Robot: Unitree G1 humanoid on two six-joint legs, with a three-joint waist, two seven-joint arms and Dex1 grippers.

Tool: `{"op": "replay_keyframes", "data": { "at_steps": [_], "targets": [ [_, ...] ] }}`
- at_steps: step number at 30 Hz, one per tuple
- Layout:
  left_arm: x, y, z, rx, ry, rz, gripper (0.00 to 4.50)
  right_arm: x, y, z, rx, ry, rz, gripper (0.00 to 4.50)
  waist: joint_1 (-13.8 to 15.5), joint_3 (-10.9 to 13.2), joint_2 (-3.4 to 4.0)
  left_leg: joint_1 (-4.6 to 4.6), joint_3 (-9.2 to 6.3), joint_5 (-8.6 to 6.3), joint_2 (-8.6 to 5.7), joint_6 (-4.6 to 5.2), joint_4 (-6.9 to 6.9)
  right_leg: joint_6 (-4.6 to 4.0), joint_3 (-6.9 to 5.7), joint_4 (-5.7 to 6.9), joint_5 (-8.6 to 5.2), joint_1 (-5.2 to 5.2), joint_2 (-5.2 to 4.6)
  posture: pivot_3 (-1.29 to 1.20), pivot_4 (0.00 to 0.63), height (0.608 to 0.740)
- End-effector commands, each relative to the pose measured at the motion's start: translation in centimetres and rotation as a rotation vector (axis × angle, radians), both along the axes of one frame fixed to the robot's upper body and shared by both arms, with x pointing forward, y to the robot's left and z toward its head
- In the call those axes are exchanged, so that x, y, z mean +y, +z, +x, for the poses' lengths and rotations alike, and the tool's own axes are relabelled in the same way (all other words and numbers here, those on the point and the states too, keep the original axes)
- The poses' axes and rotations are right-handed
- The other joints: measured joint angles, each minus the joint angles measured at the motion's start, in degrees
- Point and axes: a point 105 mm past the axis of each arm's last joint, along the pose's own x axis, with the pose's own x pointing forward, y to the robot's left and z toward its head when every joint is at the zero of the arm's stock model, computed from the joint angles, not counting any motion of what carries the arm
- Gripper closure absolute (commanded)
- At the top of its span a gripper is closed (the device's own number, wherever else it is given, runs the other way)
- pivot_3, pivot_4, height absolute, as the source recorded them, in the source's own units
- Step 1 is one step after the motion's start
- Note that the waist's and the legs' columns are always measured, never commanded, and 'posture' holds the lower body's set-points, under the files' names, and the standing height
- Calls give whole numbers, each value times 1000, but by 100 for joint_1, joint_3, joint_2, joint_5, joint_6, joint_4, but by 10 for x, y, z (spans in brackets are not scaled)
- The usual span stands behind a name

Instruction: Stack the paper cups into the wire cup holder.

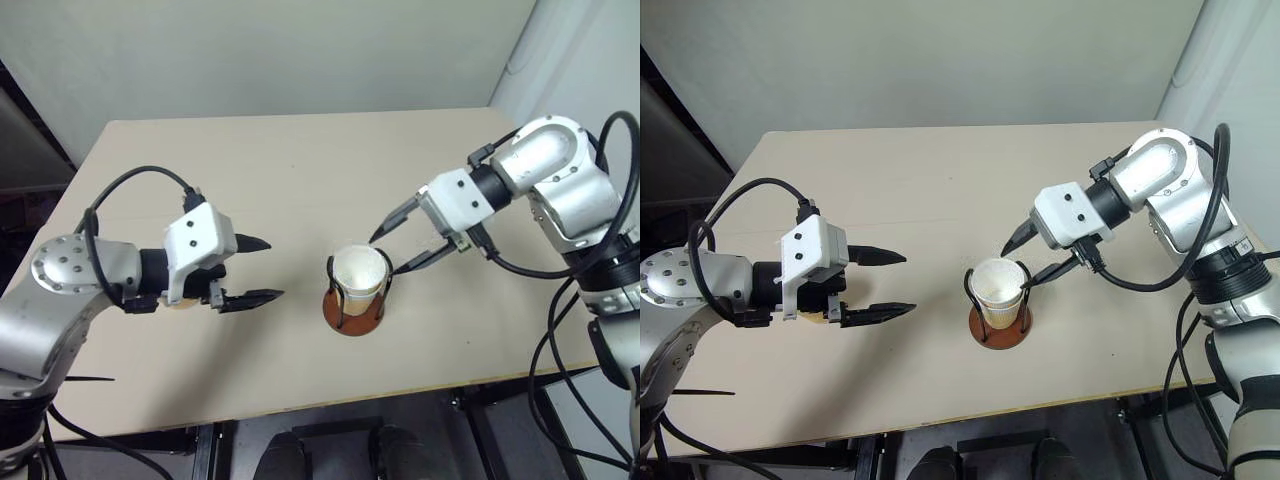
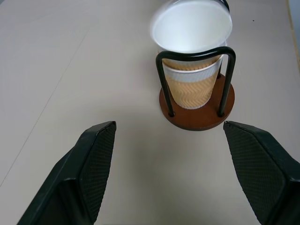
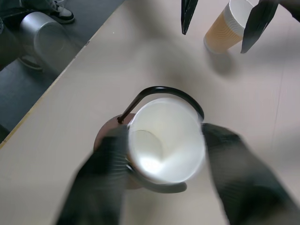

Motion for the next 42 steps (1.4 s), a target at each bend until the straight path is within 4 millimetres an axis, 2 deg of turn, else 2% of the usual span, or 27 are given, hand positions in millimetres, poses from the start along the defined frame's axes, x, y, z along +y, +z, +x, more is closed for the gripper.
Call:
{"op": "replay_keyframes", "data": {
  "at_steps": [1,2,4,6,10,12,17,21,26,29,34,38,41,42],
  "targets": [
    [13,20,3,-100,61,34,558,5,24,1,-39,-1,90,769,-1,0,0,0,1,0,0,0,0,-1,0,0,-1,0,0,0,150,740],
    [20,25,6,-120,94,46,558,8,32,4,-33,-17,147,769,0,0,0,0,2,-1,0,0,0,-1,1,0,-1,0,0,0,150,740],
    [44,37,7,-148,178,94,558,19,67,18,16,-106,408,769,-50,1,-1,0,1,0,2,0,-1,-1,2,1,-1,-5,2,0,150,740],
    [63,40,1,-138,219,165,558,28,80,23,86,-155,548,769,-62,3,2,-3,-3,-2,17,0,-9,-14,17,1,10,-29,27,0,150,740],
    [110,30,-16,-35,303,353,558,55,52,5,138,-95,551,769,-66,-9,-17,8,-7,-24,77,6,-21,-55,9,0,-7,-23,79,0,150,740],
    [124,22,-19,1,324,414,558,59,49,3,147,-100,561,769,-52,-7,-17,10,-18,-41,97,21,-19,-67,2,7,-15,-27,100,0,150,740],
    [140,5,-11,34,358,501,558,57,53,-1,160,-104,578,769,-10,-10,-22,-4,-32,-42,106,20,-29,-54,-9,15,-6,-49,105,0,150,740],
    [138,-6,1,39,348,525,558,52,52,-1,145,-129,568,769,-11,-11,-24,-3,-31,-42,106,19,-22,-85,-9,14,-7,-48,104,0,150,740],
    [147,-22,12,65,356,589,558,44,53,-2,131,-165,561,769,-14,-11,-24,-1,-31,-42,105,19,-14,-94,-9,16,0,-48,105,0,150,740],
    [145,-25,17,61,339,583,1093,38,54,-2,120,-191,556,710,-18,-12,-25,-2,-31,-42,108,19,-18,-92,-8,15,1,-51,112,0,150,740],
    [134,-24,19,63,273,550,2771,28,55,-4,116,-217,547,710,-16,-12,-25,-3,-30,-43,110,18,-21,-83,-8,14,6,-52,115,0,150,740],
    [124,-17,19,48,213,515,4296,12,49,-16,153,-186,490,710,-16,-13,-26,-5,-29,-42,110,18,-21,-76,-8,13,10,-52,117,0,150,740],
    [101,1,17,-3,111,422,4405,-5,45,-25,186,-178,446,710,11,-13,-27,-9,-29,-42,110,17,-17,-73,-8,11,11,-50,126,0,150,740],
    [89,13,16,-37,58,379,4405,-14,43,-29,199,-182,425,710,26,-13,-27,-14,-30,-41,110,16,-11,-73,-8,12,11,-50,135,0,150,740]
  ]
}}
